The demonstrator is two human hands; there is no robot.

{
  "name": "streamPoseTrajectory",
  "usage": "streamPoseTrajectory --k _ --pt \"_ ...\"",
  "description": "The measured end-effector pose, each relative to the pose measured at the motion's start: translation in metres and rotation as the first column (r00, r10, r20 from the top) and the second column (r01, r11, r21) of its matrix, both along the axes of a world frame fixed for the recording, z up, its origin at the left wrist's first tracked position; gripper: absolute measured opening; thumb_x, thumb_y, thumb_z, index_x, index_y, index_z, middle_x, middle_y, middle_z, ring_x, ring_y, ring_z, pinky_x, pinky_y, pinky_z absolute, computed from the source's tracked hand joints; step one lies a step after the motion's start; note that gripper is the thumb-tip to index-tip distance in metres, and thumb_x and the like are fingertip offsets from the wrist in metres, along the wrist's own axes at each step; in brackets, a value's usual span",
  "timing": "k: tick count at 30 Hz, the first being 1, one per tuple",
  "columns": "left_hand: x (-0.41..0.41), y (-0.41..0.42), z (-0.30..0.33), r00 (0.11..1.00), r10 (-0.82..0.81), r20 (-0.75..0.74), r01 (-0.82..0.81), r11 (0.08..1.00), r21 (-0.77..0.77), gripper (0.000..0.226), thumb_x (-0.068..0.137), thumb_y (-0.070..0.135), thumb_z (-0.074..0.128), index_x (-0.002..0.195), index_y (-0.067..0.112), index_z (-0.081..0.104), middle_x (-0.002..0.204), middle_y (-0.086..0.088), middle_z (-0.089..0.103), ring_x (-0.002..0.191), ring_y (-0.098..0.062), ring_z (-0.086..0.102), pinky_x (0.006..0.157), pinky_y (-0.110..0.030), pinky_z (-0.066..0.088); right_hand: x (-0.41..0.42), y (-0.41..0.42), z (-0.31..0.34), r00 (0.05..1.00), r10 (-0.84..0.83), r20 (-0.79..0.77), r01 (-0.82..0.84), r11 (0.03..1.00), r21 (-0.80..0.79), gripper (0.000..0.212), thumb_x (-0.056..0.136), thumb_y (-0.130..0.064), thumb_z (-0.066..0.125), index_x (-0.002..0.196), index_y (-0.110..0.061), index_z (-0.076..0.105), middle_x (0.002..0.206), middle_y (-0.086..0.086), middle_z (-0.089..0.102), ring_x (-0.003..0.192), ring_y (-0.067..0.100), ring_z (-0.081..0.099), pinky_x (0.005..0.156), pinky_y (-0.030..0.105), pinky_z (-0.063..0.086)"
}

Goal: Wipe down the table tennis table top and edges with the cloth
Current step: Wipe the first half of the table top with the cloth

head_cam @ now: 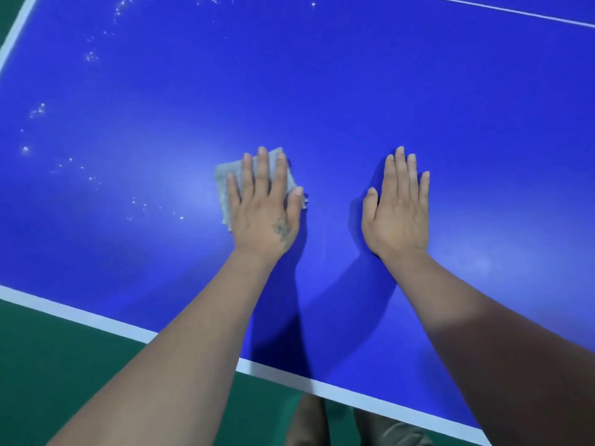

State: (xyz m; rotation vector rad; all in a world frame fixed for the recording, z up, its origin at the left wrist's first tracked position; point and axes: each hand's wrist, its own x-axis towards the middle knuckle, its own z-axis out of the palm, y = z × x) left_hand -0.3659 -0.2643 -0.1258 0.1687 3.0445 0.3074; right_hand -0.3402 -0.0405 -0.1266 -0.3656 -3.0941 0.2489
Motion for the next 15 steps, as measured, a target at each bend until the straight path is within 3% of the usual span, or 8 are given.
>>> streamPoseTrajectory --k 4,8,12,15 --pt "0.010 0.046 0.001 0.979 -0.199 -0.050 0.200 0.980 0.013 0.064 0.114 0.050 0.020 0.171 0.022 0.019 0.178 -0.007 0.014 0.166 -0.031 0.007 0.131 -0.059 0.008 0.000 -0.001 -0.001 1.000 0.003 -0.010 -0.003 1.000 0.016 0.067 0.105 -0.026 0.024 0.168 -0.005 0.023 0.180 0.009 0.012 0.167 0.025 0.006 0.134 0.052 0.011" --pt "0.064 0.053 0.005 0.919 -0.393 -0.017 0.393 0.919 0.030 0.060 0.116 0.042 0.022 0.172 0.021 0.014 0.179 -0.005 0.008 0.166 -0.028 0.002 0.130 -0.058 0.014 -0.001 -0.002 0.000 1.000 -0.007 0.001 0.007 0.999 0.032 0.063 0.110 -0.029 0.021 0.168 -0.006 0.024 0.180 0.007 0.012 0.167 0.023 0.006 0.134 0.051 0.011" --pt "0.107 0.018 0.010 0.917 -0.399 0.032 0.398 0.917 0.010 0.060 0.116 0.039 0.031 0.171 0.023 0.015 0.179 -0.003 0.008 0.166 -0.026 0.004 0.131 -0.057 0.017 -0.001 -0.001 0.001 1.000 -0.013 0.006 0.013 0.999 0.044 0.064 0.111 -0.034 0.016 0.168 -0.006 0.024 0.180 0.006 0.012 0.167 0.023 0.006 0.135 0.050 0.011" --pt "0.109 -0.017 0.013 0.959 -0.281 0.044 0.282 0.959 -0.008 0.062 0.113 0.037 0.034 0.171 0.024 0.018 0.179 -0.002 0.011 0.166 -0.026 0.007 0.130 -0.059 0.019 -0.001 -0.002 0.001 1.000 -0.015 0.013 0.014 0.999 0.043 0.064 0.111 -0.034 0.016 0.168 -0.006 0.024 0.180 0.006 0.012 0.167 0.023 0.005 0.135 0.050 0.010"
